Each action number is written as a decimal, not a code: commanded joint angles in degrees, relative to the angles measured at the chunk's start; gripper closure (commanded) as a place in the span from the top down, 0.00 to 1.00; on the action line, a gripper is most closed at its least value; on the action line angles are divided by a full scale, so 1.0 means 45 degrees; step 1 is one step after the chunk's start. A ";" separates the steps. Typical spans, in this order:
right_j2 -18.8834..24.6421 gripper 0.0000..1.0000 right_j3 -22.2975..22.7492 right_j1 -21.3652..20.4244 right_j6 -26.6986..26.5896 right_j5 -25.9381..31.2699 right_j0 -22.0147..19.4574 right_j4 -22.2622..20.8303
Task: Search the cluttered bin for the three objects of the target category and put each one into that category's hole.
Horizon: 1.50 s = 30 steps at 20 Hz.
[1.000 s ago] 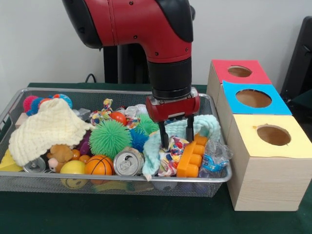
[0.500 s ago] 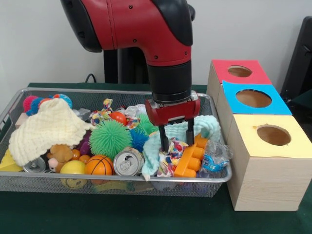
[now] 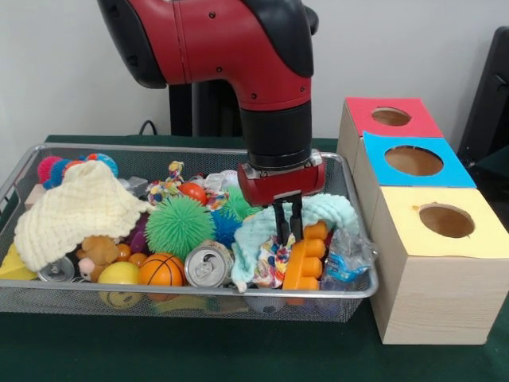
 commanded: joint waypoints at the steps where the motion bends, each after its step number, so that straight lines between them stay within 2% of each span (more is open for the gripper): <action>1: 0.0377 0.00 -0.0317 0.1421 0.0310 -0.1531 -0.0183 -0.0958; 5: 0.0187 0.00 0.0057 0.0660 0.0675 -0.1227 0.0078 -0.0721; 12: -0.0102 0.00 0.1168 -0.1200 0.1224 -0.0626 0.0380 -0.0314; 21: -0.0172 0.00 0.2212 -0.3091 0.1412 0.0337 0.0514 0.0324; 30: -0.0331 0.00 0.2654 -0.3941 0.1420 0.0609 0.0563 0.0553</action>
